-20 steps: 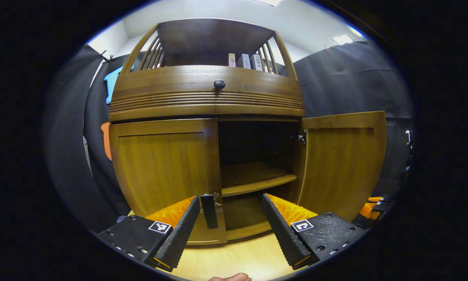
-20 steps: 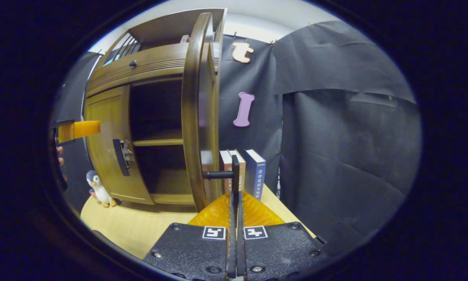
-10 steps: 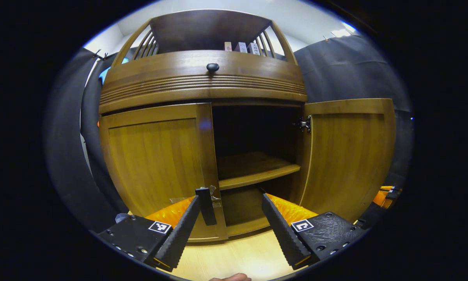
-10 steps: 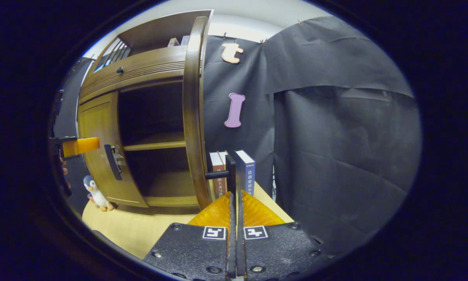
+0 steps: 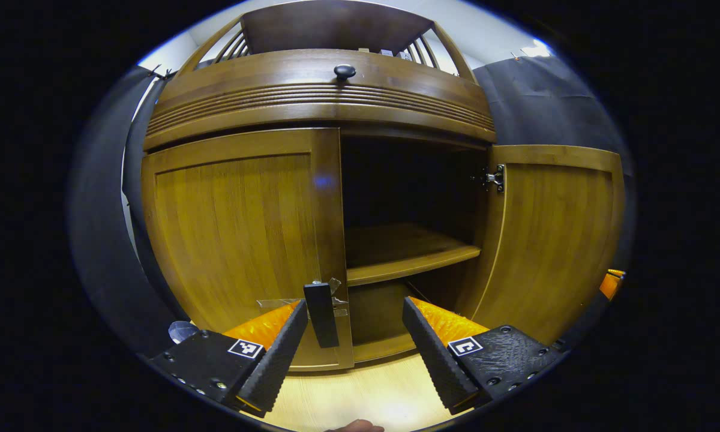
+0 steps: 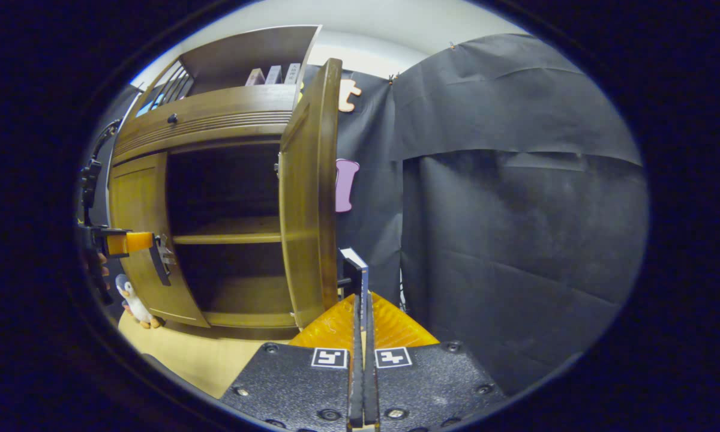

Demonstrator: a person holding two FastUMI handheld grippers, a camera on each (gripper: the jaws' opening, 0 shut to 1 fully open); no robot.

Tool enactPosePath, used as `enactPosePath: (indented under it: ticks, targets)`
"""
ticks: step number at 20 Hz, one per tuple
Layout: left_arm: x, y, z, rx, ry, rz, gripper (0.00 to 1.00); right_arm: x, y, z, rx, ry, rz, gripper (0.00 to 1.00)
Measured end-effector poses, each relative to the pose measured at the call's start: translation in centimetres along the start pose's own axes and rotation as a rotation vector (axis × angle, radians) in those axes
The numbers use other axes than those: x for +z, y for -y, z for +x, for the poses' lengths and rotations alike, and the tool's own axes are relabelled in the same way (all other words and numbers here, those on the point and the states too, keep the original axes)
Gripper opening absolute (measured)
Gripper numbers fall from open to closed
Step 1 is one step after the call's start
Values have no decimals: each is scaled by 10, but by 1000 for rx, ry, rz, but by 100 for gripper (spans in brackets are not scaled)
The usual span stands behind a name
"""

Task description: Open the right door of the double-door shoe cabinet with the right hand, and open the left door with the left hand.

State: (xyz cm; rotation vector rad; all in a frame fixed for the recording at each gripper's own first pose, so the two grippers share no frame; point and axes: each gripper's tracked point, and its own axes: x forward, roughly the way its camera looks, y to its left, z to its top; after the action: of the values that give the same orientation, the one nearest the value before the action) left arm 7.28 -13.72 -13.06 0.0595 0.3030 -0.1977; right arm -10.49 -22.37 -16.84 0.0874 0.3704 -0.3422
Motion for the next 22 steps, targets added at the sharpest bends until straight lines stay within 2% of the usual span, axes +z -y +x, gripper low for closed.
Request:
enactPosePath:
  ticks: [5,7,8,9,11,12,13,14,15,16,17,18,19,20,22]
  targets:
    - [-26,-8,27,-6,-51,-23,96,9,0,-11,-6,28,5,4]
    - [-37,-20,37,20,-78,-27,90,12,-3,-15,8,40,4,4]
    - [-39,-25,43,34,-74,-27,73,15,-6,-17,18,48,8,6]
    - [-41,-31,47,43,-73,-22,81,21,-2,-16,13,53,12,10]
    - [-43,-32,53,40,-62,-13,79,24,-4,-20,15,61,25,16]
    - [-42,-36,60,47,-50,-3,86,26,-7,-21,28,61,31,18]
    - [-42,-36,62,41,-44,2,56,26,-10,-23,40,61,36,23]
    - [-42,-33,65,35,-39,7,65,28,-12,-25,53,62,38,24]
    - [-42,-32,67,36,-31,15,65,28,-15,-26,66,62,37,24]
    - [-42,-33,73,37,-26,24,53,30,-19,-27,77,62,32,26]
    - [-42,-38,76,68,-25,34,52,30,-24,-30,86,63,26,31]
    - [-42,-41,77,77,-25,34,34,31,-27,-32,90,64,22,34]
    - [-42,-41,80,79,-22,29,32,30,-30,-33,95,64,20,43]
    - [-42,-40,80,78,-23,29,36,30,-34,-35,106,64,19,45]
    - [-43,-41,84,81,-21,26,36,30,-42,-37,123,63,10,46]
